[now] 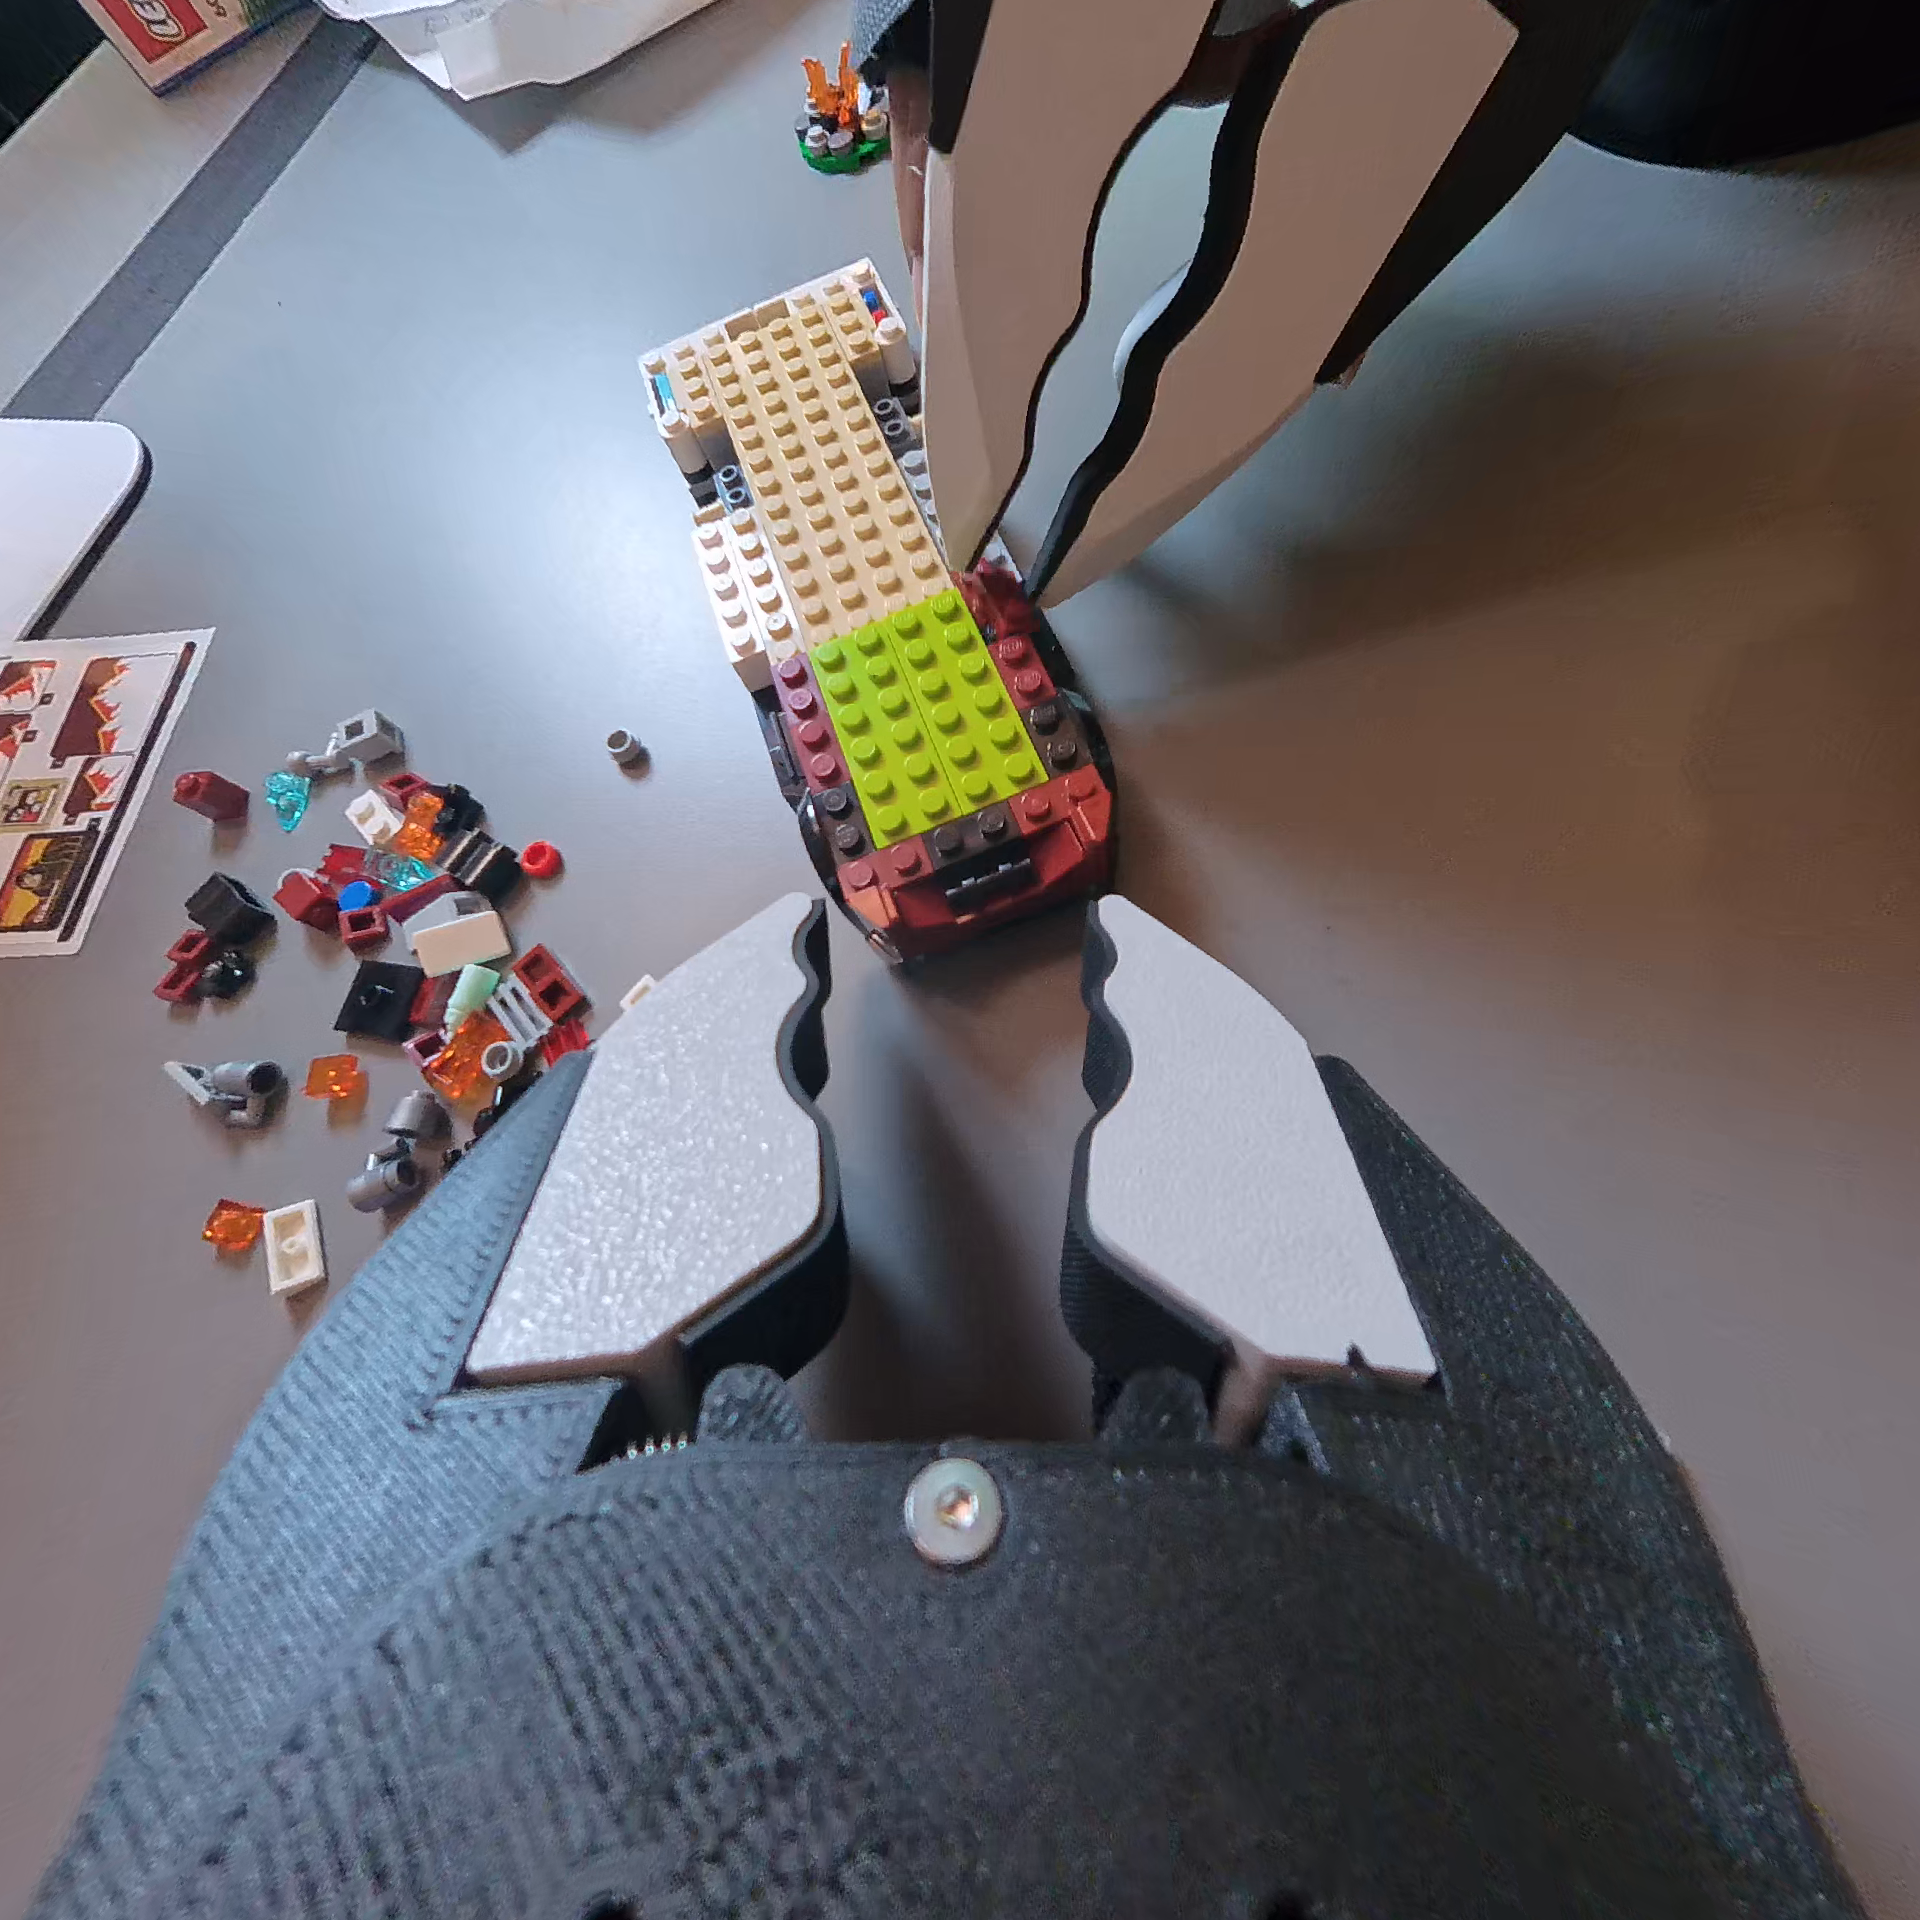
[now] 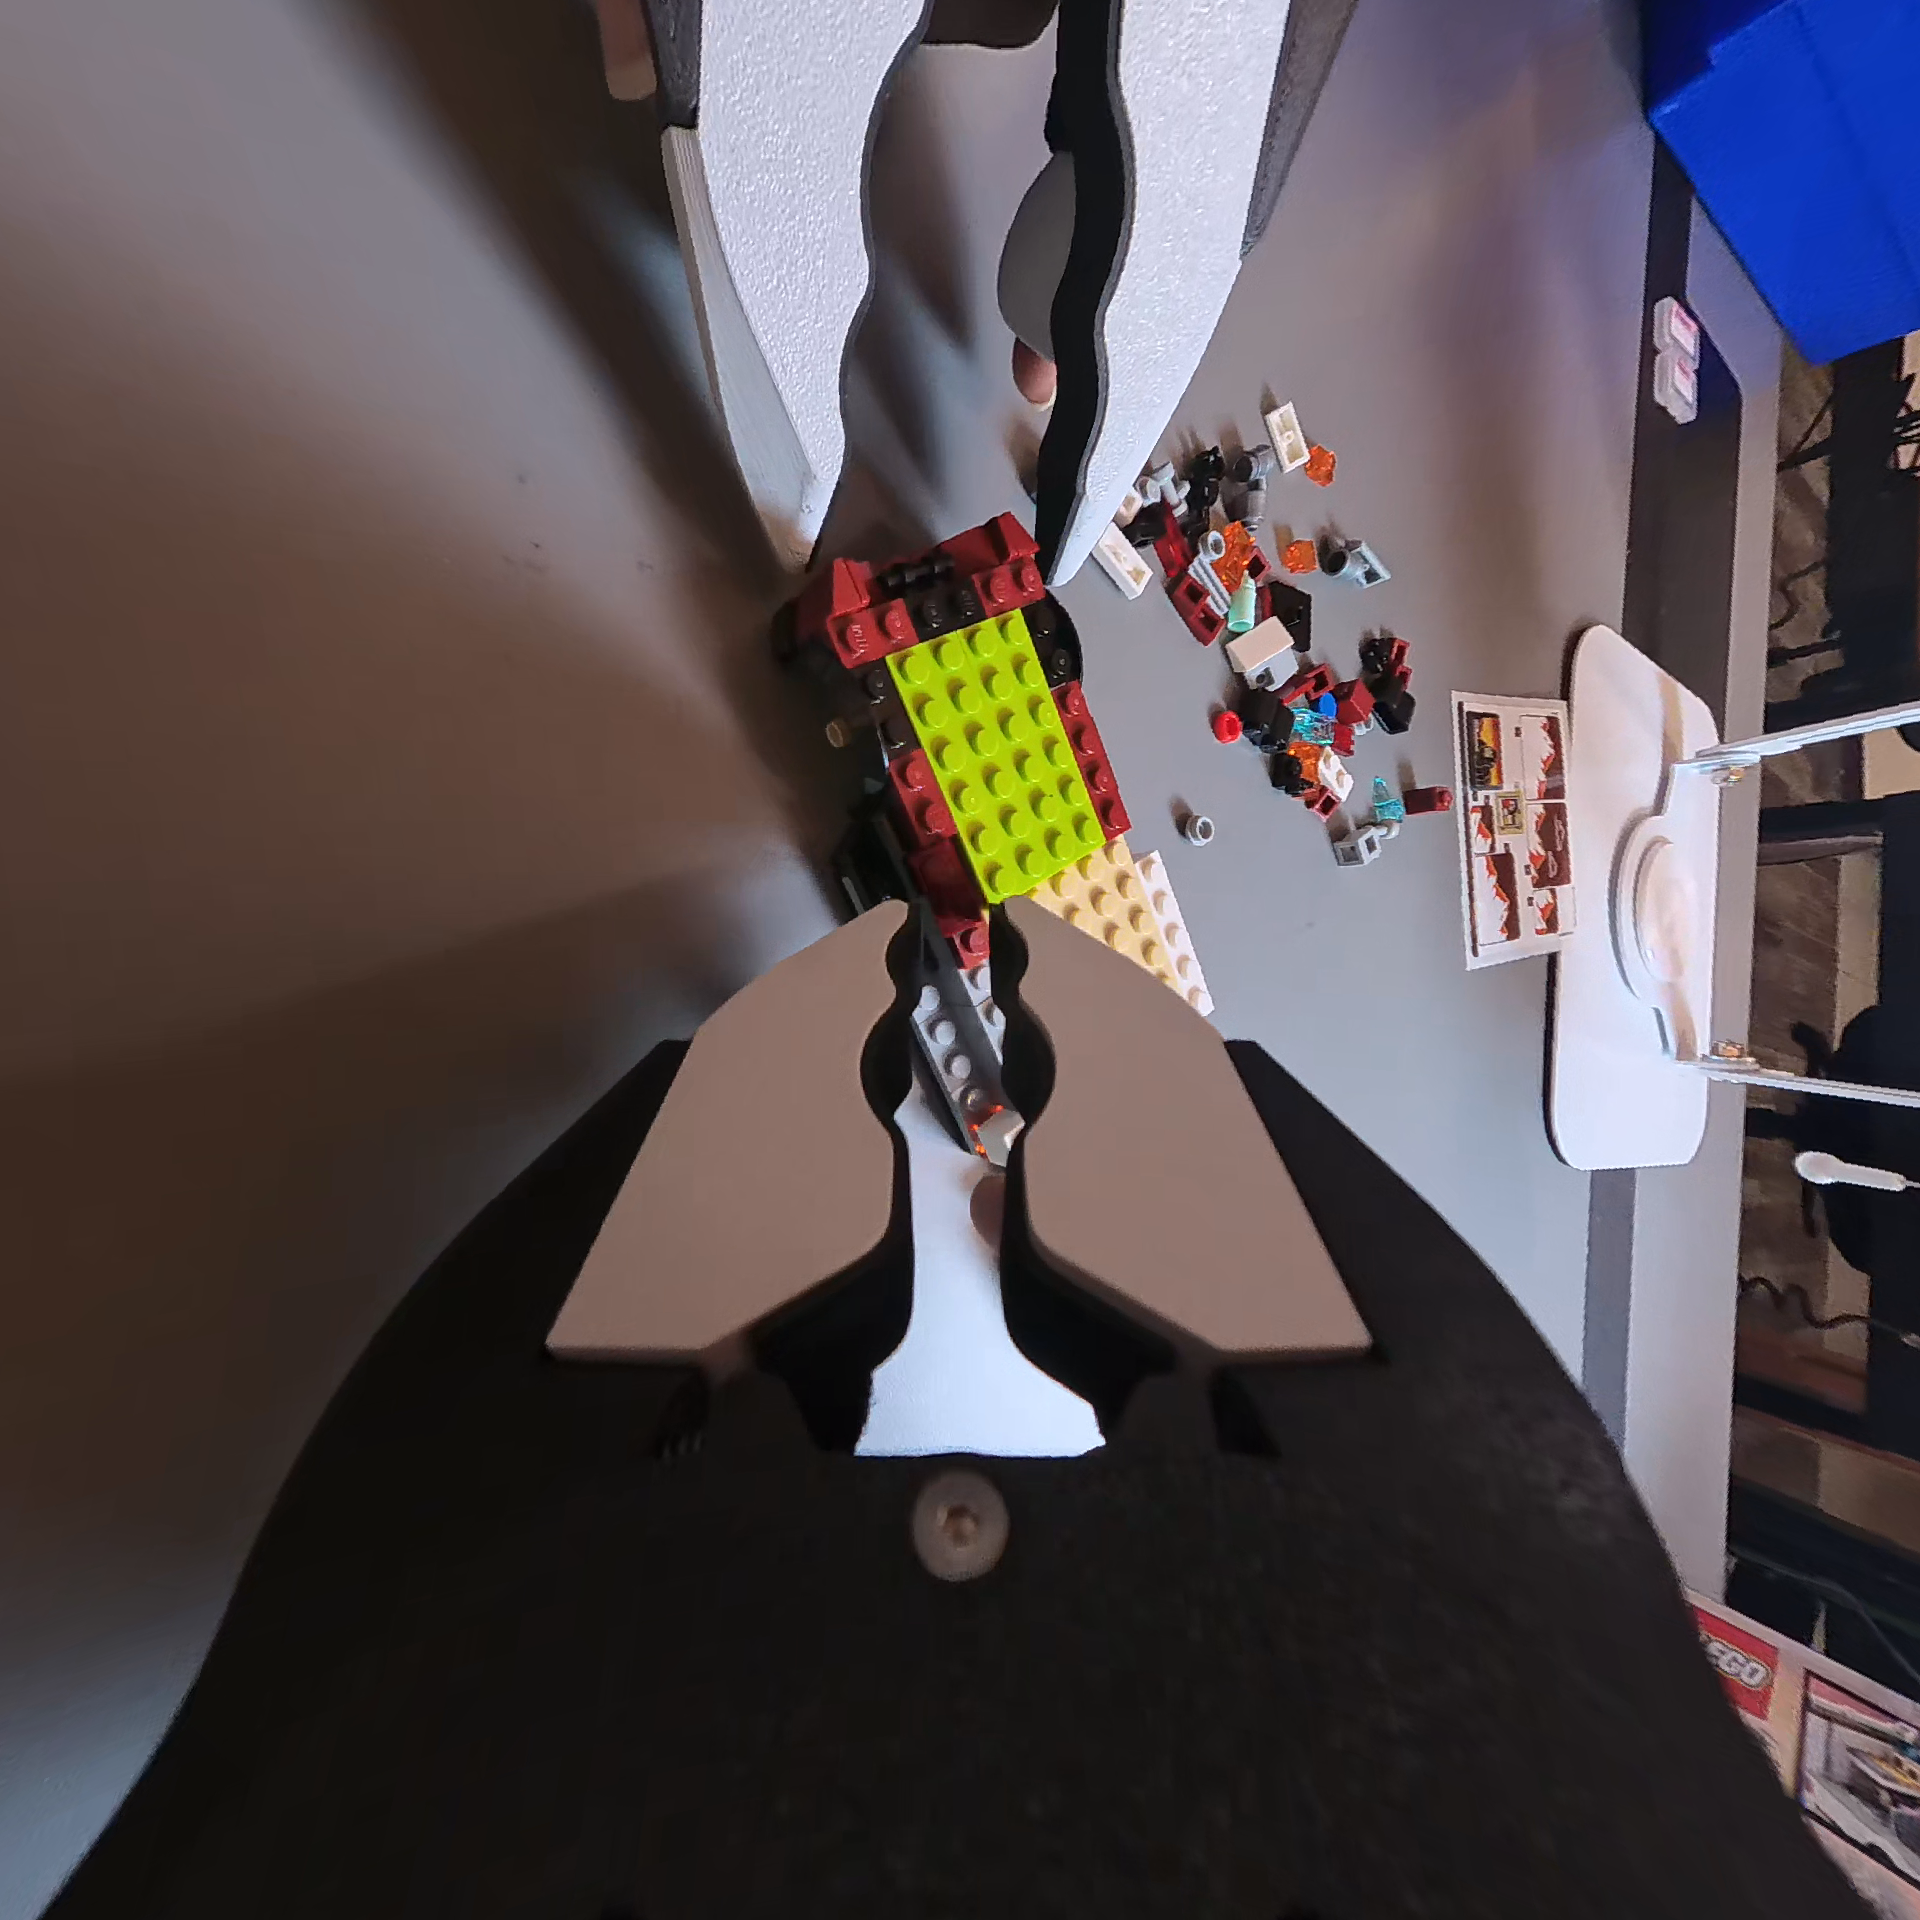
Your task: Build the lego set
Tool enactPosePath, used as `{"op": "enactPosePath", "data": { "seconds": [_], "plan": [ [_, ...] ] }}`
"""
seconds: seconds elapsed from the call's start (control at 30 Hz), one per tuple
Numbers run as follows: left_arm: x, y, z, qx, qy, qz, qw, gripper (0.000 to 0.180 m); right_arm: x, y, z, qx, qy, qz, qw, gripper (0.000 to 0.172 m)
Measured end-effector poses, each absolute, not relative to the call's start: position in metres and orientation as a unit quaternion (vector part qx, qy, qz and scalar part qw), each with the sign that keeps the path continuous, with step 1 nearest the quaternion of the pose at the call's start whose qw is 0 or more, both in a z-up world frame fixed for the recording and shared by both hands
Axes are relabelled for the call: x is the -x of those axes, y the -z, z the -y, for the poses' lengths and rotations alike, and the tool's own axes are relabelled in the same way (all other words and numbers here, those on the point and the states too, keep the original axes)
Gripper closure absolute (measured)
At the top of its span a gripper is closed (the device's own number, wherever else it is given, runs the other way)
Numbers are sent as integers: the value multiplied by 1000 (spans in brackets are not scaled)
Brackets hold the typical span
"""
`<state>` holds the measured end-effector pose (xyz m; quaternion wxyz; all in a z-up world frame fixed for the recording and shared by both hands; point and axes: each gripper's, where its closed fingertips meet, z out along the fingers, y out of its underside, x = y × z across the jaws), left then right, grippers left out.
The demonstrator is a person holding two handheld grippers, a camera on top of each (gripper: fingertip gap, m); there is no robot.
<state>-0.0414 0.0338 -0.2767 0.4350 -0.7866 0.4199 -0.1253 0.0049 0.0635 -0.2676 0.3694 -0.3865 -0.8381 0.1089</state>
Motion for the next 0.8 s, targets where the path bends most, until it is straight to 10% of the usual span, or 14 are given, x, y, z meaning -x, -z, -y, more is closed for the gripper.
{"op": "enactPosePath", "data": {
  "seconds": [0.8],
  "plan": [
    [40, 277, -34, 788, 127, -416, 435, 133, 0, 265, -57, 378, -122, 858, 325, 172]
  ]
}}
